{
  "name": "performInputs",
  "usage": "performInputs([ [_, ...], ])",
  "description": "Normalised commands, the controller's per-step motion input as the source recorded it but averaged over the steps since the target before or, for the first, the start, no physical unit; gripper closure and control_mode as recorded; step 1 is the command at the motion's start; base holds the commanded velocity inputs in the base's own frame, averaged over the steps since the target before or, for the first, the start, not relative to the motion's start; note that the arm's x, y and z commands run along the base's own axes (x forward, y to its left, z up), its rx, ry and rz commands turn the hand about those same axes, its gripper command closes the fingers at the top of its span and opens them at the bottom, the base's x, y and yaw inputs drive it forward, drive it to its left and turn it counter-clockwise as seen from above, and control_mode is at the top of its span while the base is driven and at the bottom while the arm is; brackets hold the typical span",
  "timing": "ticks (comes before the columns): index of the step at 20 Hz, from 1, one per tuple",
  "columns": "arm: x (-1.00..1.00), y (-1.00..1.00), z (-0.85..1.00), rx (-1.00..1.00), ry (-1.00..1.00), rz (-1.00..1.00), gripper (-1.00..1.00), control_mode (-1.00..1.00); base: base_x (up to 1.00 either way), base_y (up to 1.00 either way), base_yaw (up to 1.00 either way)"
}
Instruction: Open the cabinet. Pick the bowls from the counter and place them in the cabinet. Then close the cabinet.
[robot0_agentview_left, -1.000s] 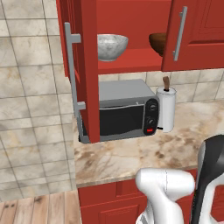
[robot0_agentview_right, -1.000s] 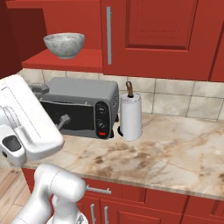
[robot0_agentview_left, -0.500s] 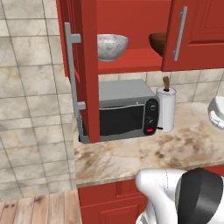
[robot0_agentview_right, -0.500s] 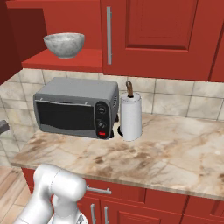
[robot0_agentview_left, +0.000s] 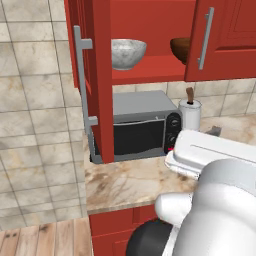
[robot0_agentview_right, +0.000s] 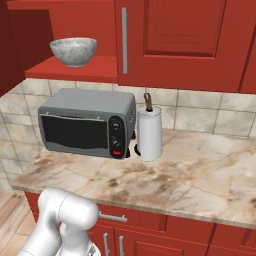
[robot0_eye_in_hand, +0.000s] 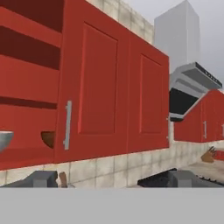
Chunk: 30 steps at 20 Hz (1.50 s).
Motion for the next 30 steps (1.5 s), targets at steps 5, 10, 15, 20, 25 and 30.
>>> performInputs([
  [5,-0.26,0.88,-0.01,-0.05,0.00,-0.28,-1.00,-1.00,0.00,0.00,0.00],
  [10,-0.22,0.84,0.00,-0.03,0.00,-0.16,-1.00,-1.00,0.00,0.00,0.00],
  [15,-0.09,0.88,0.00,-0.05,0.00,0.00,-1.00,-1.00,0.00,0.00,0.00],
  [20,0.00,0.70,0.01,-0.08,0.00,0.00,-1.00,-1.00,0.00,0.00,0.00],
  [25,0.05,0.59,0.01,-0.04,0.00,0.00,-1.00,-1.00,0.00,0.00,0.00],
  [30,0.49,0.29,0.00,0.00,0.00,0.01,-1.00,-1.00,0.00,0.00,0.00],
])
